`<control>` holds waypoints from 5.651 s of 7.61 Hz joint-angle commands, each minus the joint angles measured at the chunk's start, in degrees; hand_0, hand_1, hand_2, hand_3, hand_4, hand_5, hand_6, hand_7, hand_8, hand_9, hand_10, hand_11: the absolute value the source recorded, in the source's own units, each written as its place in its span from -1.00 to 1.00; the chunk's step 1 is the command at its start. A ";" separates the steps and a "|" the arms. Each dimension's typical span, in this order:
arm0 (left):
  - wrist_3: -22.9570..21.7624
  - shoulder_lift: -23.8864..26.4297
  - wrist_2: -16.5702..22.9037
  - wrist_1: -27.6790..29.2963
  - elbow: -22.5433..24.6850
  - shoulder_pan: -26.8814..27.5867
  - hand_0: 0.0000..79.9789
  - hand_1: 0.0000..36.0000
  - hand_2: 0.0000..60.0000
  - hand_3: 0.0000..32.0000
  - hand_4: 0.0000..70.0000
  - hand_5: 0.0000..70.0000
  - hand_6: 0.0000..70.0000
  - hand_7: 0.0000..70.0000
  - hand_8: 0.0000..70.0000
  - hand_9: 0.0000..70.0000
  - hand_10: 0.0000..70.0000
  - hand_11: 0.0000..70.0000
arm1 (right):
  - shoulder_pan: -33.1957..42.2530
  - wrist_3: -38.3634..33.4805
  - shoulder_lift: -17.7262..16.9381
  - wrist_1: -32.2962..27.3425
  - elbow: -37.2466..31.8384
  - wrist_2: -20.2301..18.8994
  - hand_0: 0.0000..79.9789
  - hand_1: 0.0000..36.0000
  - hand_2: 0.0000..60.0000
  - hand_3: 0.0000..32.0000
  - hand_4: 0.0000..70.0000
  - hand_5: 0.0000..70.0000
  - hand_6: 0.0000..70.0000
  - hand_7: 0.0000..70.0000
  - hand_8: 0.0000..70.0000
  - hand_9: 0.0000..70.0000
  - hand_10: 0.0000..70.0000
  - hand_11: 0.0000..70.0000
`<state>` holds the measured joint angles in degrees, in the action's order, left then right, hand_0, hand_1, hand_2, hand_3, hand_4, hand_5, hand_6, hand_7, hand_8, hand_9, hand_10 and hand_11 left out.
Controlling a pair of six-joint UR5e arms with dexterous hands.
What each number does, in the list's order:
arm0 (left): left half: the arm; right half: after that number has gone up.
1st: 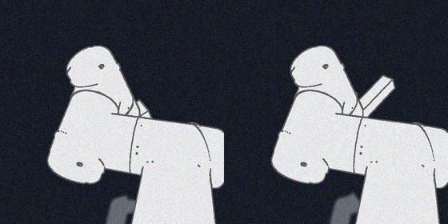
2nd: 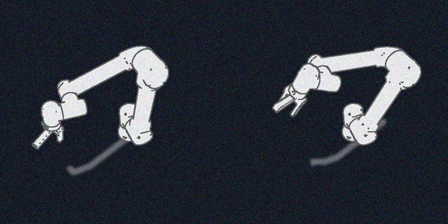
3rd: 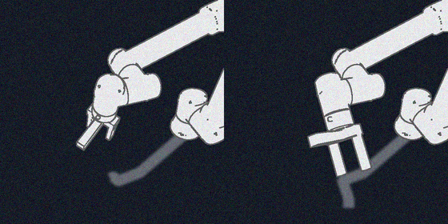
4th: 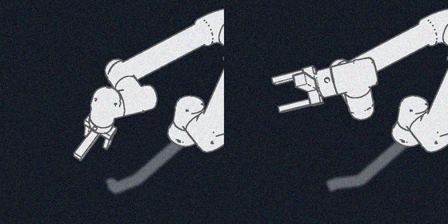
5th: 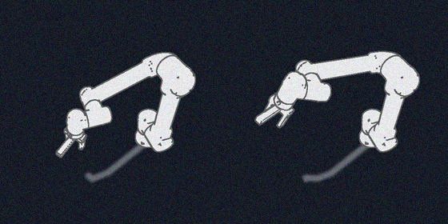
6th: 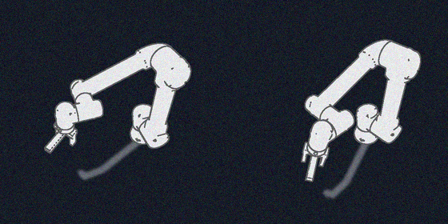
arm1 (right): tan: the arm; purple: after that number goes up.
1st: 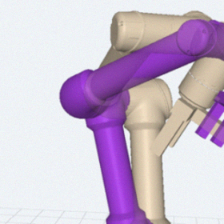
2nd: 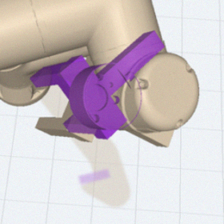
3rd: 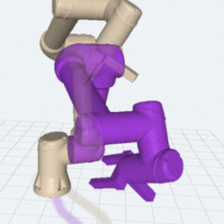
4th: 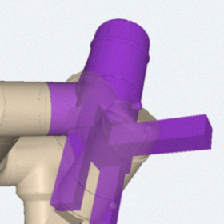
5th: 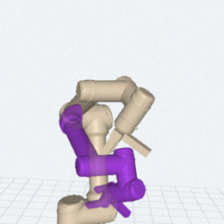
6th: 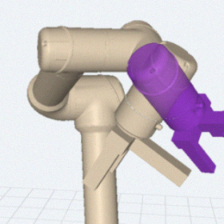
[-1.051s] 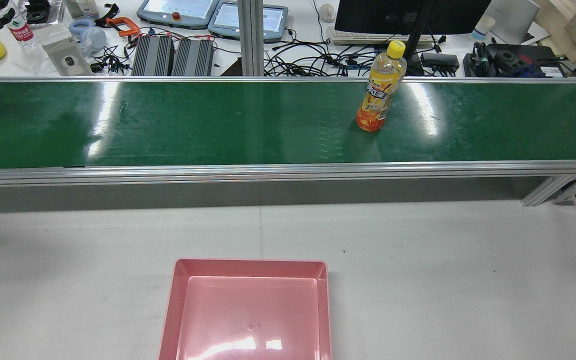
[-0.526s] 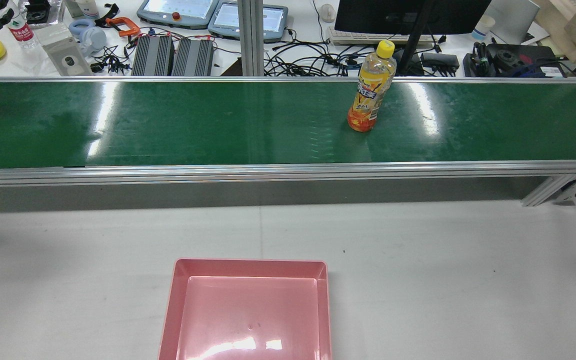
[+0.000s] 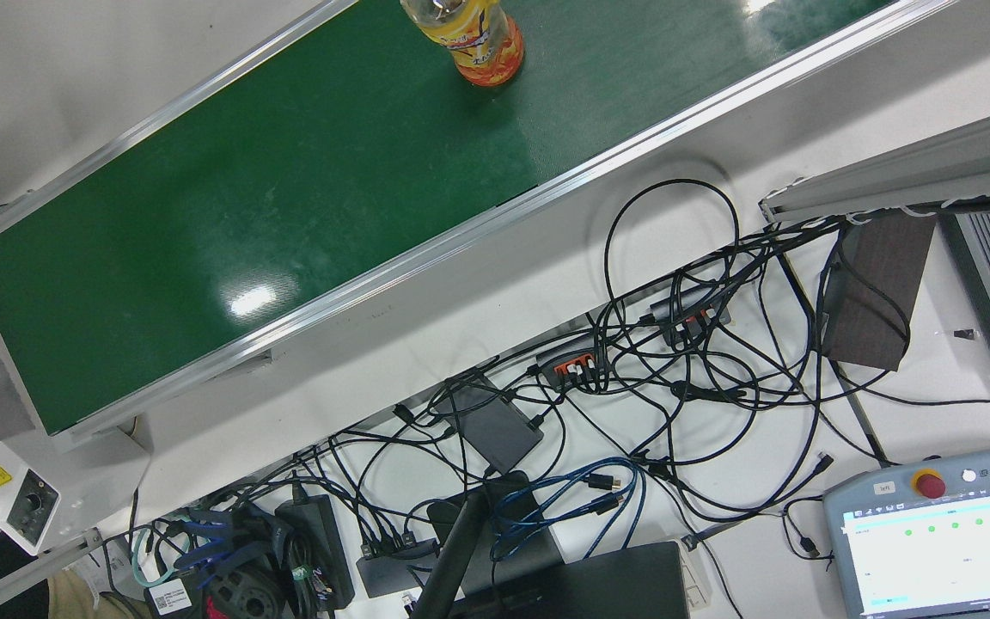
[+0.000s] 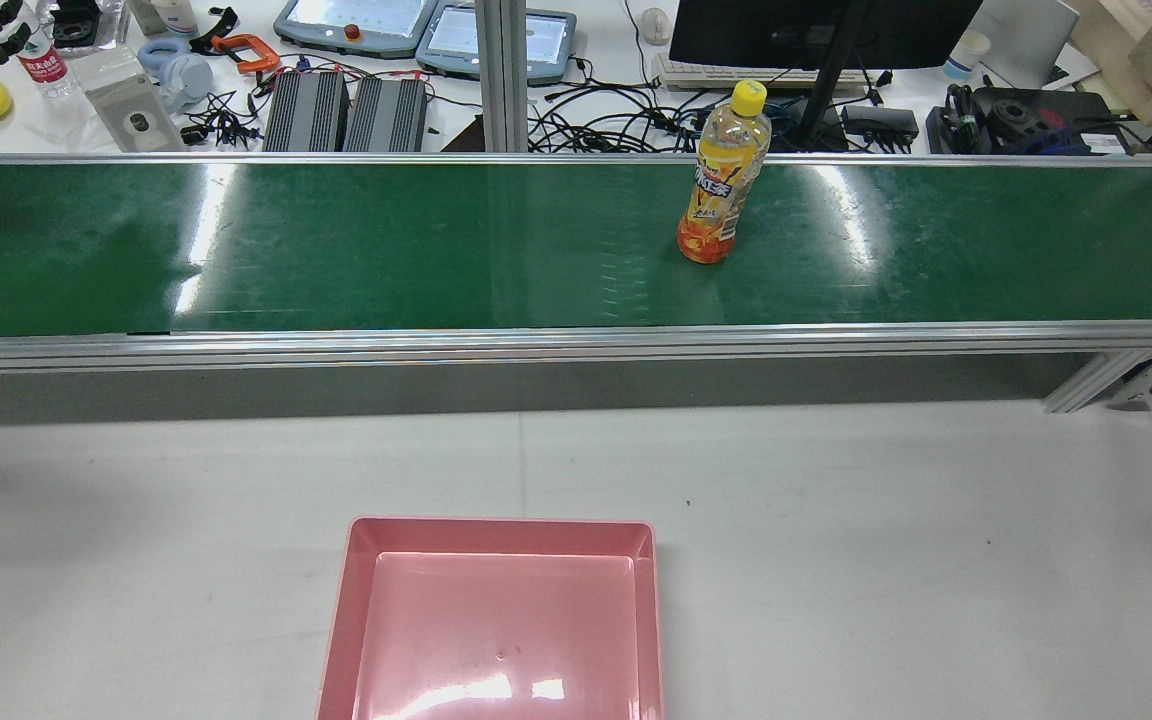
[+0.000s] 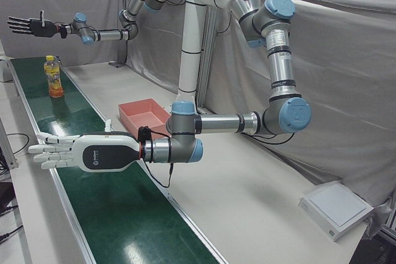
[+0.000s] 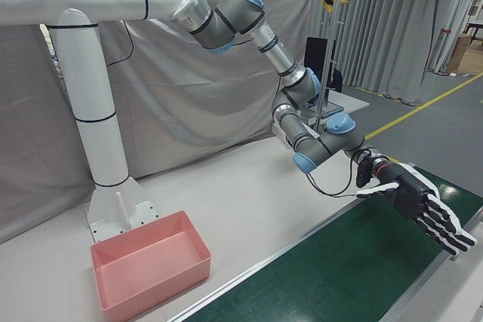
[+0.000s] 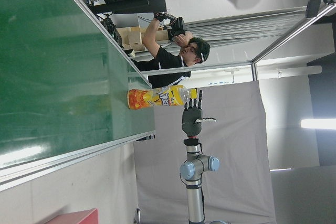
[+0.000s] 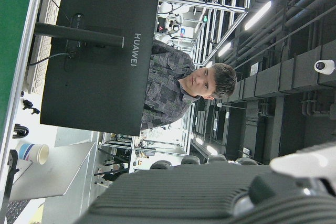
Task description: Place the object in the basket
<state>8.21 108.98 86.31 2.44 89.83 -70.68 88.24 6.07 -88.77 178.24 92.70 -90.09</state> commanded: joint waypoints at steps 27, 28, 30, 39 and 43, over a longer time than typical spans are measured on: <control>-0.30 0.01 -0.09 -0.68 0.43 0.45 0.97 -0.21 -1.00 -1.00 -0.99 -0.48 -1.00 -1.00 -1.00 -1.00 -0.97 -0.88 | 0.00 0.00 0.00 0.09 0.20 -0.09 -1.00 -1.00 -1.00 -1.00 -1.00 -1.00 -1.00 -1.00 -1.00 -1.00 -1.00 -1.00; -0.30 0.01 -0.09 -0.68 0.26 0.45 0.99 -0.21 -1.00 -1.00 -1.00 -0.49 -1.00 -1.00 -1.00 -1.00 -0.97 -0.88 | 0.00 0.00 0.00 0.09 0.29 0.00 -1.00 -1.00 -1.00 -1.00 -1.00 -1.00 -1.00 -1.00 -1.00 -1.00 -1.00 -1.00; -0.12 -0.08 0.00 -0.77 0.26 0.54 0.94 -0.22 -1.00 -1.00 -1.00 -0.52 -1.00 -1.00 -1.00 -1.00 -0.97 -0.87 | 0.00 0.00 0.00 0.09 0.38 -0.09 -1.00 -1.00 -1.00 -1.00 -1.00 -1.00 -1.00 -1.00 -1.00 -1.00 -1.00 -1.00; 2.34 0.71 -0.09 -1.38 -0.18 1.42 0.91 -0.22 -1.00 -1.00 -1.00 -0.45 -1.00 -1.00 -1.00 -1.00 -0.96 -0.86 | 0.00 0.00 0.00 0.09 0.38 0.00 -1.00 -1.00 -1.00 -1.00 -1.00 -1.00 -1.00 -1.00 -1.00 -1.00 -1.00 -1.00; 2.69 1.84 -0.35 -2.34 -0.09 4.40 0.89 -0.23 -1.00 -1.00 -1.00 -0.50 -1.00 -1.00 -1.00 -1.00 -0.96 -0.86 | 0.00 0.00 0.00 0.09 0.38 -0.09 -1.00 -1.00 -1.00 -1.00 -1.00 -1.00 -1.00 -1.00 -1.00 -1.00 -1.00 -1.00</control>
<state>10.74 109.82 86.09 0.89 89.67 -68.06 88.24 6.06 -88.77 178.33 93.08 -90.17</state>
